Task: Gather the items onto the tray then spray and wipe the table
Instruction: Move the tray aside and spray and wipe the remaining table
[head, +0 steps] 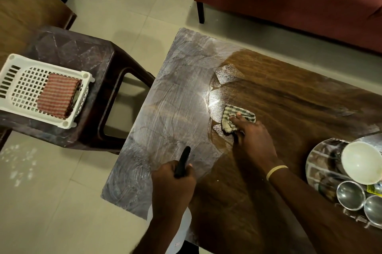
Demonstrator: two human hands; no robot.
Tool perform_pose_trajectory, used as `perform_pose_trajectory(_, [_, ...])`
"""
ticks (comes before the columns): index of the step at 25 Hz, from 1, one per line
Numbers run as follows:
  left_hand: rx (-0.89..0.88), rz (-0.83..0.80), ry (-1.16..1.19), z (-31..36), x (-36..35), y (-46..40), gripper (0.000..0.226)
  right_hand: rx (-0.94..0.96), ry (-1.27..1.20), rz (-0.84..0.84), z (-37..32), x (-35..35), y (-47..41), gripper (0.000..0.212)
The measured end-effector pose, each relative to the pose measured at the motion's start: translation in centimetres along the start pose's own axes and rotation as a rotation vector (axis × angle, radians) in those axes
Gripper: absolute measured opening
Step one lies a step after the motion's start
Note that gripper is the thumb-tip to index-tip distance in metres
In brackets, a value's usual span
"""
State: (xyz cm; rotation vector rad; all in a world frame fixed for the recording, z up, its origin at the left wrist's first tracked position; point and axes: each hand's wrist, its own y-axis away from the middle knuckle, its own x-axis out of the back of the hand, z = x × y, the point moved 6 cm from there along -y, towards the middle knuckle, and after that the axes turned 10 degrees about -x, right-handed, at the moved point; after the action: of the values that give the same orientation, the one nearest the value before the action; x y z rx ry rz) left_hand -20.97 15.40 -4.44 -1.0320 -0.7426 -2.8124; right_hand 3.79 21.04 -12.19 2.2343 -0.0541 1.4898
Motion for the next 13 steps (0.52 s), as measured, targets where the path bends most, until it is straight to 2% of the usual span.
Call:
perform_pose_trajectory(2, [0.103,-0.025,0.006,-0.9,0.1,0.2,0.033,0.042,0.026,-0.048,-1.4,-0.8,2.1,0.05])
perform_pose_trajectory(5, [0.151,-0.117,-0.053,-1.7,0.4,0.5,0.023,0.42,0.141,-0.337,-4.2,-3.0,10.1,0.051])
perform_pose_trajectory(6, [0.141,-0.156,-0.086,-1.7,0.4,0.6,0.021,0.459,0.12,-0.369,-3.6,-2.3,10.9,0.05])
perform_pose_trajectory(8, [0.126,-0.203,-0.111,-1.8,0.6,0.7,0.021,0.27,0.047,-0.248,-1.5,-0.5,7.8,0.045])
perform_pose_trajectory(11, [0.202,-0.187,-0.067,-2.2,1.1,0.8,0.023,-0.032,-0.004,0.062,-0.6,0.6,0.7,0.042])
perform_pose_trajectory(13, [0.25,-0.122,-0.009,-2.3,1.6,0.7,0.022,-0.031,-0.052,0.051,-3.7,-1.4,0.7,0.046])
